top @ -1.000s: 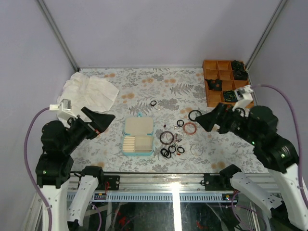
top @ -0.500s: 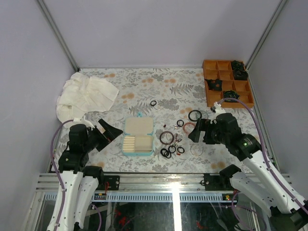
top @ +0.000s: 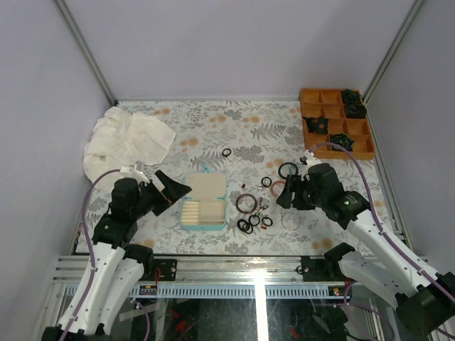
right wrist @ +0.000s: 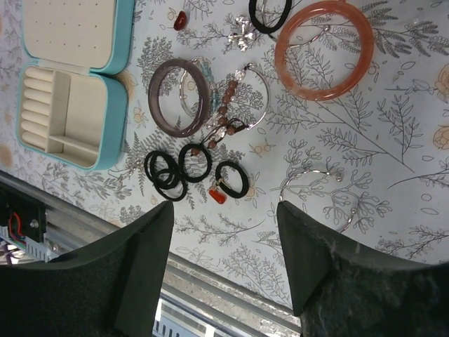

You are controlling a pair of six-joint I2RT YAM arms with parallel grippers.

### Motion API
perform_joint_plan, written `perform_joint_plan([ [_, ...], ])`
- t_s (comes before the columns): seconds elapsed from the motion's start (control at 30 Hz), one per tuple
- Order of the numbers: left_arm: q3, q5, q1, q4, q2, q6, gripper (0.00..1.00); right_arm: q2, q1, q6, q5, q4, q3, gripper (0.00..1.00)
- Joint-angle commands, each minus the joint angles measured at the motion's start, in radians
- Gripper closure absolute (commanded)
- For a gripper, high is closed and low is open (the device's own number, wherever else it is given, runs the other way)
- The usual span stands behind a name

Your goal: Organize the mixed jewelry

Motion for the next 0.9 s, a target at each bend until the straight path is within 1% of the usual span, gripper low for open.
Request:
perform_joint_plan([
  [0.0,0.023,-0.167,-0.192,0.168,0.076,-0.061,0.00,0.056,-0.002,-0.038,0.053,0.061,0.057,0.34],
  [0.07,0.031,-0.303,-0.343,0.196,0.136,-0.083,0.00,0.093,-0.002,-0.043,0.081,0.060,0.074,0.36],
  [0.13,0.046,-0.406,-0.475,0.230,0.207,-0.103,0.00,0.129,-0.002,-0.049,0.101,0.071,0.086,0.38],
  [0.2,0.073,-0.466,-0.567,0.246,0.280,-0.108,0.00,0.167,-0.002,-0.059,0.121,0.079,0.102,0.40],
  [0.23,0.084,-0.486,-0.588,0.247,0.308,-0.106,0.00,0.187,-0.002,-0.064,0.127,0.081,0.114,0.40],
  [0.27,0.090,-0.497,-0.598,0.249,0.326,-0.105,0.00,0.211,-0.002,-0.068,0.128,0.084,0.128,0.41],
  [0.33,0.087,-0.506,-0.602,0.260,0.333,-0.104,0.00,0.263,-0.003,-0.080,0.120,0.087,0.161,0.47],
  [0.4,0.078,-0.507,-0.603,0.265,0.324,-0.103,0.00,0.320,-0.003,-0.090,0.108,0.103,0.180,0.50],
  [0.5,0.068,-0.511,-0.603,0.240,0.293,-0.101,0.00,0.390,-0.002,-0.107,0.111,0.119,0.204,0.50],
  [0.7,0.071,-0.534,-0.604,0.127,0.173,-0.113,0.00,0.519,-0.002,-0.134,0.142,0.116,0.257,0.50],
  [0.87,0.093,-0.550,-0.603,0.059,0.106,-0.113,0.00,0.600,-0.002,-0.143,0.195,0.132,0.274,0.62],
])
